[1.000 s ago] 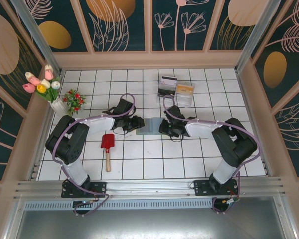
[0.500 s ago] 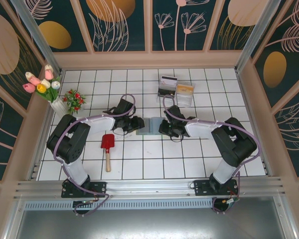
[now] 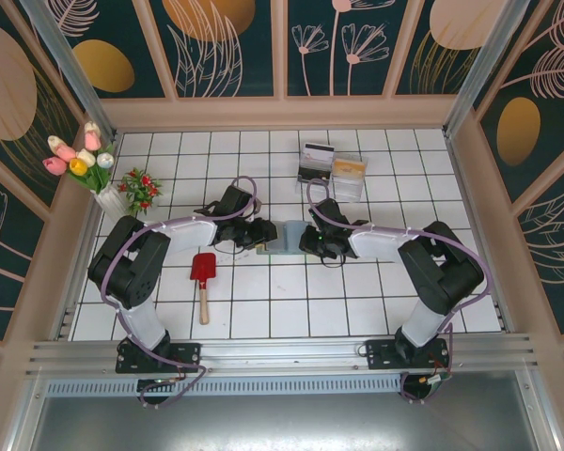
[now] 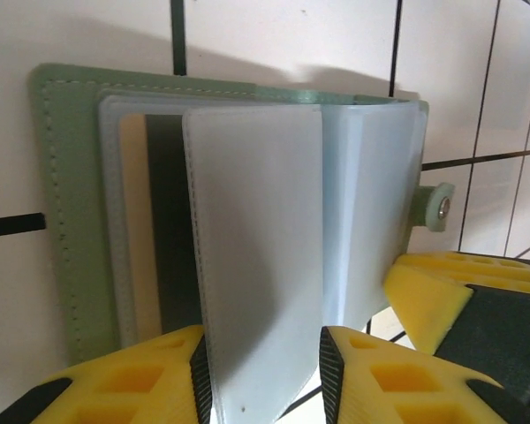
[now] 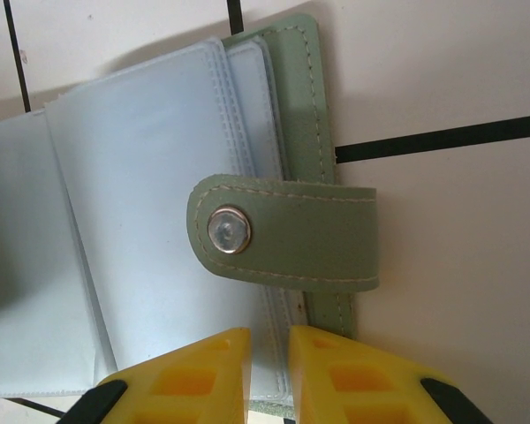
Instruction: Take the credit cards out of the card holder
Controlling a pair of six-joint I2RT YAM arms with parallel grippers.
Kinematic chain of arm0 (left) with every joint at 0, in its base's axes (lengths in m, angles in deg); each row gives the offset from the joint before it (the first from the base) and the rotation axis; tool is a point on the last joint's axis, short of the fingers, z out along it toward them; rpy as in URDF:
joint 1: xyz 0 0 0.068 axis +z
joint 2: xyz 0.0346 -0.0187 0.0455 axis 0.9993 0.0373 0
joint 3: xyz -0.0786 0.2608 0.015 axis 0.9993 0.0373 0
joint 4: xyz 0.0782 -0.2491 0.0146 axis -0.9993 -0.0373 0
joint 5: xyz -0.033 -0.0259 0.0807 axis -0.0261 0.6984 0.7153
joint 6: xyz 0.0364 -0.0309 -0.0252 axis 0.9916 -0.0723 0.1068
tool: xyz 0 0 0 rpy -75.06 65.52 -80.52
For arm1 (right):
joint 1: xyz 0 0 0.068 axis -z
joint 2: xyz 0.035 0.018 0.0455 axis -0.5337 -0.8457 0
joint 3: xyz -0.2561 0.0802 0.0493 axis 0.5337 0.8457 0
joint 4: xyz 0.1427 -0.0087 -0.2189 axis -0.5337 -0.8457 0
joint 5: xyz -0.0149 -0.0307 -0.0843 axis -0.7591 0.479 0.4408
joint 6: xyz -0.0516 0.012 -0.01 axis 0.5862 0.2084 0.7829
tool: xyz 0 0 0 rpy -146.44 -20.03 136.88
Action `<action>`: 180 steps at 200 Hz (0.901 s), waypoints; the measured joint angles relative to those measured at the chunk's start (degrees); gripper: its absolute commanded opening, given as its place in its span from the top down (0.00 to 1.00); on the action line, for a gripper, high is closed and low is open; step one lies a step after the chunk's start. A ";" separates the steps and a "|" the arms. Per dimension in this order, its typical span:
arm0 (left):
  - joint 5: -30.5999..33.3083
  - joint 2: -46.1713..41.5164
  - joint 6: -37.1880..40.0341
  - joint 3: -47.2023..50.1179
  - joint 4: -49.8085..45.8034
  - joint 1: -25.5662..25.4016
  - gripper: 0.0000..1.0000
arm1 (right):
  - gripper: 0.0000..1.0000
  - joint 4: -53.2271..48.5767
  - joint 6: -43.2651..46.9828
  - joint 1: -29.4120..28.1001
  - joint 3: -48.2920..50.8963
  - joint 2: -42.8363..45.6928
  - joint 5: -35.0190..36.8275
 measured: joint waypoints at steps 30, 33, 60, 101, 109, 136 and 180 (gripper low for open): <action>-1.60 0.02 -0.17 0.00 1.09 0.00 0.60 | 0.78 0.02 0.00 0.00 0.00 0.00 0.00; -1.92 0.02 -0.20 0.00 1.25 0.00 0.60 | 0.78 0.04 0.00 0.00 0.00 0.00 0.00; -3.93 0.22 -0.81 0.00 3.08 0.00 0.59 | 0.78 0.13 -0.02 0.00 0.00 0.00 -0.02; -7.02 0.76 -2.45 0.00 6.45 -0.07 0.59 | 0.78 0.17 -0.94 0.00 0.37 0.96 0.20; -7.50 0.87 -2.86 0.00 7.06 -0.13 0.59 | 0.77 0.15 -1.20 0.00 0.81 1.81 0.28; -8.35 1.90 -3.52 -0.04 8.59 -0.90 0.59 | 0.77 0.17 -1.51 0.02 2.16 5.62 1.25; -8.57 3.45 -3.93 -0.61 9.03 -1.62 0.59 | 0.76 0.61 -1.73 0.42 2.86 10.36 2.40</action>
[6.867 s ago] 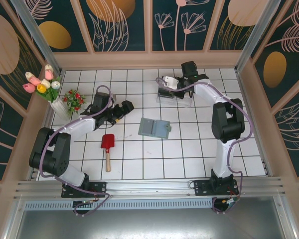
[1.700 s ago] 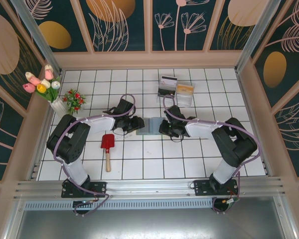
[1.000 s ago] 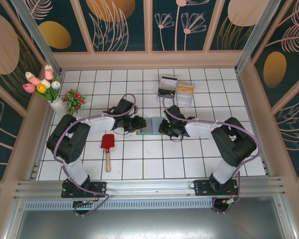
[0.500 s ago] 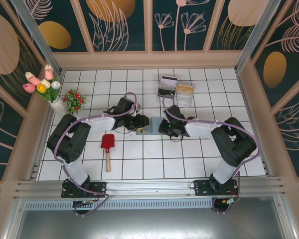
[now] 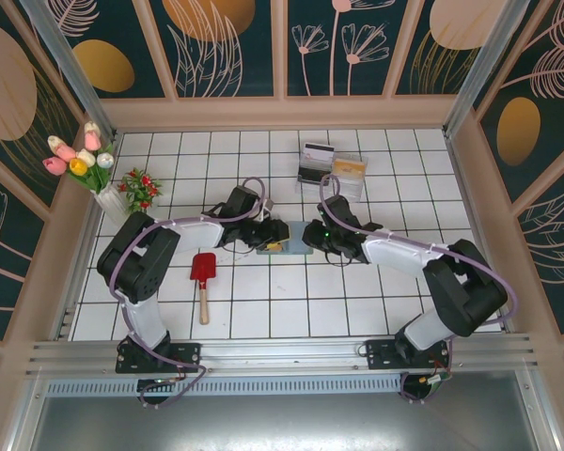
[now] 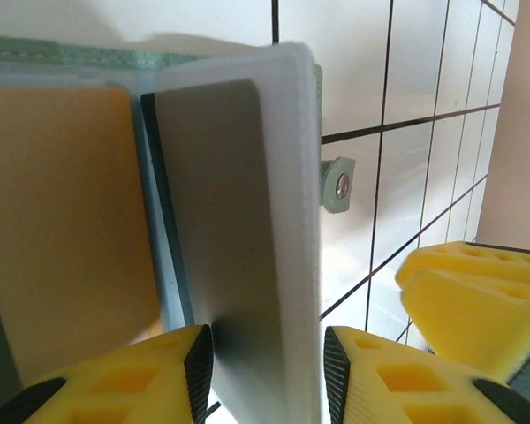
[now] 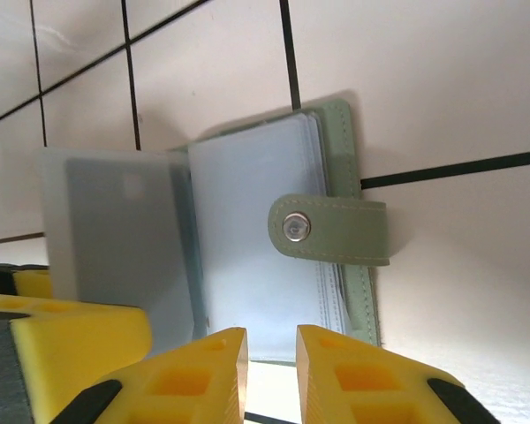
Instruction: Take the credit cards out of the card holder
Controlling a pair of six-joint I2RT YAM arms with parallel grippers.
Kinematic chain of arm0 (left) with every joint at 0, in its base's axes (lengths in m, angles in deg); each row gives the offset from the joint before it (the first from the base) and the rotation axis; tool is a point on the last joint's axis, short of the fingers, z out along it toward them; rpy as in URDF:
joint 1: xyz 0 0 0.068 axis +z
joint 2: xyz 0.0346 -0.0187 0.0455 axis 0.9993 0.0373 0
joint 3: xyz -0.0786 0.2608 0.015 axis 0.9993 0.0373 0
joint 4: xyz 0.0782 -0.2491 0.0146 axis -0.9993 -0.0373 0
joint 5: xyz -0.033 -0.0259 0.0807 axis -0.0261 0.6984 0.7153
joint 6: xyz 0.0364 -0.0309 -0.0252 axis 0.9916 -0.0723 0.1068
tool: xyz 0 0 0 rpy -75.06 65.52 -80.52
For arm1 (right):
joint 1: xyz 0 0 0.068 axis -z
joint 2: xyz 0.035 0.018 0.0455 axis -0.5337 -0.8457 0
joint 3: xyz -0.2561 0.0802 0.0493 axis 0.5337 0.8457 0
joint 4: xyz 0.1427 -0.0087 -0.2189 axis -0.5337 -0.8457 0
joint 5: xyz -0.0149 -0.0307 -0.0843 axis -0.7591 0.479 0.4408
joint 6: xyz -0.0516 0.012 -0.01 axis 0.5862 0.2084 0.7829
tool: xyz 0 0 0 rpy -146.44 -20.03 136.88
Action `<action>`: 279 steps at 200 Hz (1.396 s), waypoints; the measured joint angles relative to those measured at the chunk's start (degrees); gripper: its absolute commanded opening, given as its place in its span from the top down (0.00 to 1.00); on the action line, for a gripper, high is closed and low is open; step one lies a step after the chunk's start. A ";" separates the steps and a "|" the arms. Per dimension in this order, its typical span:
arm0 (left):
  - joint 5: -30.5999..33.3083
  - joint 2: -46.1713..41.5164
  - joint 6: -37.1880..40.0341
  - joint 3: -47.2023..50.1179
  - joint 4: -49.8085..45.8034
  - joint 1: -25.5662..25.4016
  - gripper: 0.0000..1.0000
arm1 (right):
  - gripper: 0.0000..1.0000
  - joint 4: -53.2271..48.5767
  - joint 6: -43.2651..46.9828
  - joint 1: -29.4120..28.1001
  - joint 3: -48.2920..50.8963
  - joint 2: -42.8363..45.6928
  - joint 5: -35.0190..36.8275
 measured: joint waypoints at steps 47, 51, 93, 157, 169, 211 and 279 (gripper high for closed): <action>-1.38 0.00 -0.68 -0.85 1.73 0.00 0.58 | 0.76 0.48 -0.11 0.04 0.04 0.87 0.44; -1.49 0.00 -0.72 -0.85 1.79 0.02 0.58 | 0.76 0.48 -0.20 0.04 0.04 0.90 0.44; -2.32 0.00 -1.09 -0.85 2.99 0.00 0.56 | 0.76 0.44 -0.87 0.37 0.04 1.66 0.96; 5.01 -1.77 -1.36 -0.39 0.76 0.24 0.62 | 0.80 0.35 0.35 0.52 -0.83 2.03 0.61; 6.23 -2.78 -2.01 0.50 0.81 0.61 0.62 | 0.83 0.39 0.46 0.59 -1.92 0.74 0.04; 8.04 -3.58 -3.69 2.82 0.81 1.44 0.63 | 0.92 0.37 0.85 0.61 -6.03 -5.73 -2.25; 4.50 -2.51 -3.82 2.38 1.09 1.20 0.68 | 0.90 -0.57 0.61 0.63 -6.32 -10.60 -2.38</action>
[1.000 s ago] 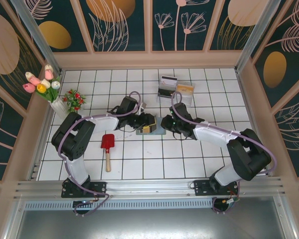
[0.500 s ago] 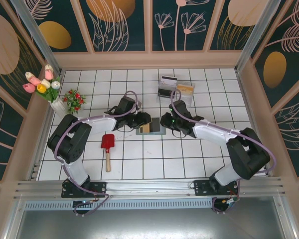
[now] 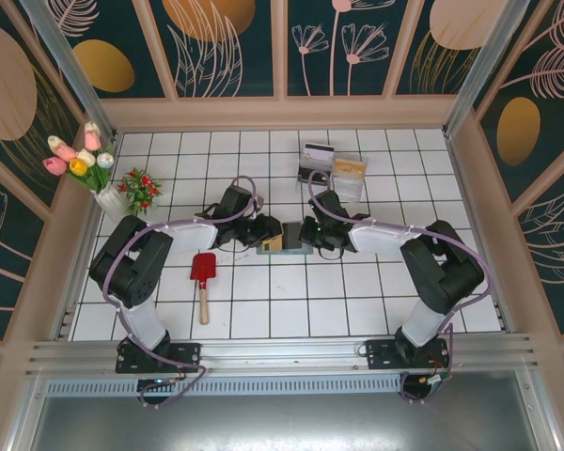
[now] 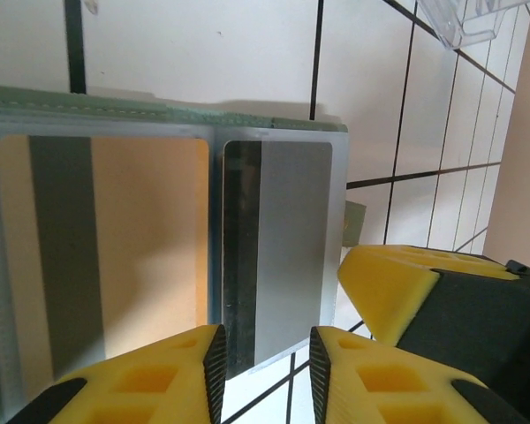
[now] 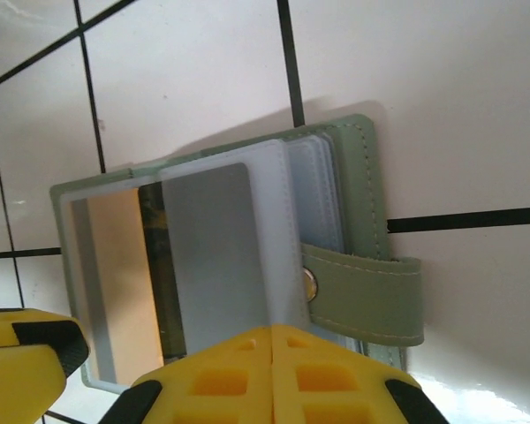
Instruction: Take the credit cards out of the card holder
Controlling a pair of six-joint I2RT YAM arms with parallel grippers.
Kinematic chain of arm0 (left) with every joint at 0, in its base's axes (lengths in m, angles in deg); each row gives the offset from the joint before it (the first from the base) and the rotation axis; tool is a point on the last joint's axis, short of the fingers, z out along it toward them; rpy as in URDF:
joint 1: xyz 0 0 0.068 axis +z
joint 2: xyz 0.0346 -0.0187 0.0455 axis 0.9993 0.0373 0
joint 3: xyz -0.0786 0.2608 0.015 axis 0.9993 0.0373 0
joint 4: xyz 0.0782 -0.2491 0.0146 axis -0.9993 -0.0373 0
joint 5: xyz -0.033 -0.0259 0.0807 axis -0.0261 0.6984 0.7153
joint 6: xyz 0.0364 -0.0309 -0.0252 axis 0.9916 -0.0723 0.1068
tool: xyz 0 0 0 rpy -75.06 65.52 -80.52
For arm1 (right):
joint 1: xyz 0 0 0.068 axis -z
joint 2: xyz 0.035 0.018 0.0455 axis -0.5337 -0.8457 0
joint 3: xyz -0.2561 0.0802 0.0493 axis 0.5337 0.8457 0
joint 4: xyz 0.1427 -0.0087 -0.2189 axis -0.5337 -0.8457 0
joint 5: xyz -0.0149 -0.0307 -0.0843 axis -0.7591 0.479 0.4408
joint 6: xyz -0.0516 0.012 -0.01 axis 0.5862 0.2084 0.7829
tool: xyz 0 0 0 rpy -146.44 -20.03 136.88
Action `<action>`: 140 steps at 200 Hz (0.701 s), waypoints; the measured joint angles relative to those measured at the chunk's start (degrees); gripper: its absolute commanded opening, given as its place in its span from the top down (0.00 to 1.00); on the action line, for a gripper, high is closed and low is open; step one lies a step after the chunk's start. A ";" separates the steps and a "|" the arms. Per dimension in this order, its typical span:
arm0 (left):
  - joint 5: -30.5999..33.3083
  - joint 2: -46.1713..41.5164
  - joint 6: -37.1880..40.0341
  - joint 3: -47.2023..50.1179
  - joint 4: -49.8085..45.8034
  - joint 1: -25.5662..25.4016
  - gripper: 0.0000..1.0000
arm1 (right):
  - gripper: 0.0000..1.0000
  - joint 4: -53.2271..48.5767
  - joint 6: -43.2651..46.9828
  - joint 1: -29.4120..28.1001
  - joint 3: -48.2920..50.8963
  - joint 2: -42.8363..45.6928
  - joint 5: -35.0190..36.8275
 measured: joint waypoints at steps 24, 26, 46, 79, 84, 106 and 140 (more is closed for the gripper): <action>-0.87 1.70 0.28 -1.46 -0.07 -0.37 0.70 | 0.90 0.02 0.00 0.07 -0.17 -0.79 0.00; -0.87 1.84 0.31 -1.57 -0.07 -0.39 0.70 | 0.90 0.00 -0.02 0.09 -0.20 -0.87 0.00; -1.11 2.95 0.42 -1.84 -0.07 -0.61 0.71 | 0.89 0.02 -0.02 0.15 -0.22 -1.49 -0.02; -1.25 4.07 0.42 -1.84 -0.11 -0.66 0.71 | 0.89 0.04 -0.20 0.48 -0.22 -2.01 -0.28; -1.25 4.13 0.42 -1.84 -0.11 -0.66 0.71 | 0.89 0.04 -0.20 0.52 -0.22 -2.05 -0.35; -1.44 4.48 0.42 -1.84 -0.04 -0.63 0.71 | 0.89 0.11 -0.20 0.68 -0.20 -2.25 -0.55; -2.38 5.29 0.39 -1.92 0.20 -0.66 0.71 | 0.89 0.59 -0.37 0.79 0.17 -2.58 -1.16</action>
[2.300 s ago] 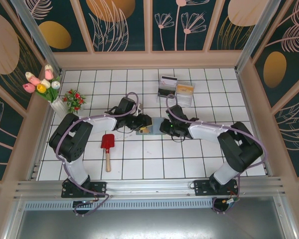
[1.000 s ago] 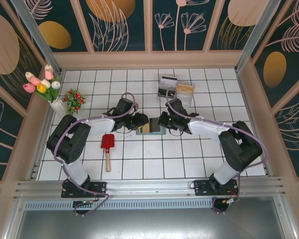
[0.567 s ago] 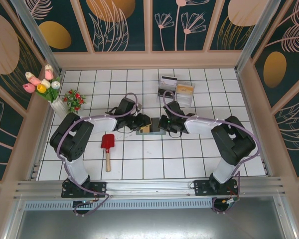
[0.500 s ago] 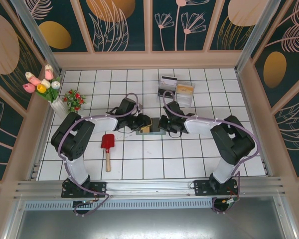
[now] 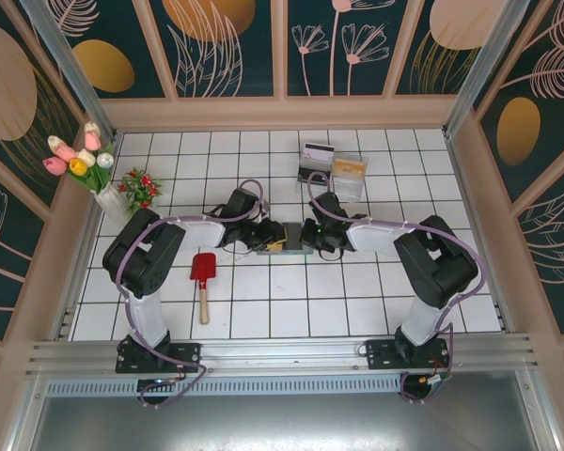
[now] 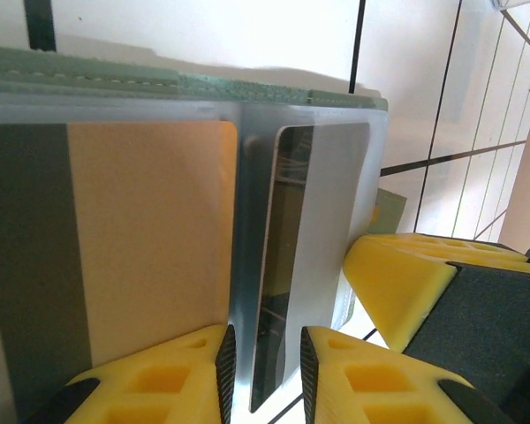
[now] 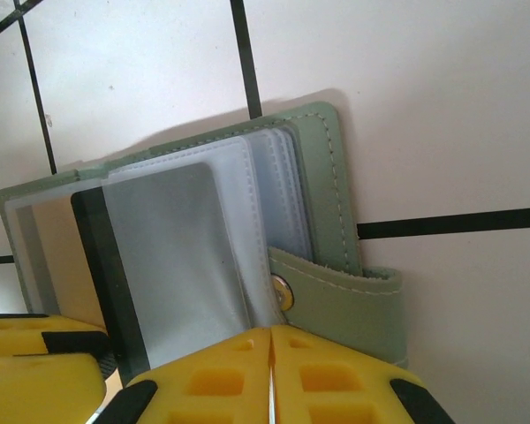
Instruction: Take the credit cards out of the card holder
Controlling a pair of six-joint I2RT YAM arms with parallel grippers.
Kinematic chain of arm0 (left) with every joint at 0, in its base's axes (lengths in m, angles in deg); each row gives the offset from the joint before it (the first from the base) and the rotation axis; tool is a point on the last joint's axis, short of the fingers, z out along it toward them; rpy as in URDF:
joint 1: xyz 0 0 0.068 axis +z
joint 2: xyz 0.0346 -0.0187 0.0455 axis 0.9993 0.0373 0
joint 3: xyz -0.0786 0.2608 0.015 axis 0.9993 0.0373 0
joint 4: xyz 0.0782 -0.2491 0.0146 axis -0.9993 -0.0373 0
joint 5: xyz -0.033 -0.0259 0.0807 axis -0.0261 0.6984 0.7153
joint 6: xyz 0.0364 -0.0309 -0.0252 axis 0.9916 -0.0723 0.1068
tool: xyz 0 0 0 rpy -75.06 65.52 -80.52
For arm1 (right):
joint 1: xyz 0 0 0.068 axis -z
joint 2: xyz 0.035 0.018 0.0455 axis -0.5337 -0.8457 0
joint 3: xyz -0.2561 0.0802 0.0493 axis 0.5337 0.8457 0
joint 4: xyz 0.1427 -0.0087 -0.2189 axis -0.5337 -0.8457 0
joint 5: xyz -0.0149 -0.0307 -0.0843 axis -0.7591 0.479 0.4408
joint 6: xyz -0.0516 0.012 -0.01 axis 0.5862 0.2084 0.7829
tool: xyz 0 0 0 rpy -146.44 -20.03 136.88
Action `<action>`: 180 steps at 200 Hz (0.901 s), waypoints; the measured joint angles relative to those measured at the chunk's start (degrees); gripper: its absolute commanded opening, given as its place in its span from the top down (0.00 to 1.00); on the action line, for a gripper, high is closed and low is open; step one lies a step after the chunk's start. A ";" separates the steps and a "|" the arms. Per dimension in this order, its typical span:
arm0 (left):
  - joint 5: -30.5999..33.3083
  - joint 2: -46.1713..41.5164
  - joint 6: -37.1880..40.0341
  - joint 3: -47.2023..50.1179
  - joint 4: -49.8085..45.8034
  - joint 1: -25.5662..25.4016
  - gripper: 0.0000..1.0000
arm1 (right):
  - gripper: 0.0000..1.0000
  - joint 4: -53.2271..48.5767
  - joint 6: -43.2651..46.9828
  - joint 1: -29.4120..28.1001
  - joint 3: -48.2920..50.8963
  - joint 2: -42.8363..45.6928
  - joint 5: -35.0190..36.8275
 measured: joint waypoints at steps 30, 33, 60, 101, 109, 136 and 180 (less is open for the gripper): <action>-1.05 0.55 0.00 -0.11 0.85 0.02 0.72 | 0.89 0.42 -0.04 0.11 0.17 -0.07 -0.76; -1.18 0.59 0.00 -0.13 0.94 0.02 0.72 | 0.89 0.42 -0.04 0.11 0.17 -0.07 -0.81; -1.88 1.01 0.00 -0.22 1.68 0.02 0.72 | 0.89 0.44 -0.04 0.24 0.17 -0.11 -0.90; -1.84 1.40 0.02 -1.25 1.42 0.02 0.77 | 0.89 0.72 -0.07 0.37 0.20 -0.22 -1.25; -1.84 1.40 0.02 -1.49 1.40 0.02 0.78 | 0.89 0.81 -0.09 0.37 0.24 -0.24 -1.25; -1.42 1.40 0.44 -1.68 1.18 0.02 0.82 | 0.89 0.87 -0.09 0.42 0.28 -0.26 -1.31; -0.96 1.40 1.33 -1.68 0.81 0.02 0.92 | 0.89 0.90 -0.26 0.44 0.28 -0.26 -1.42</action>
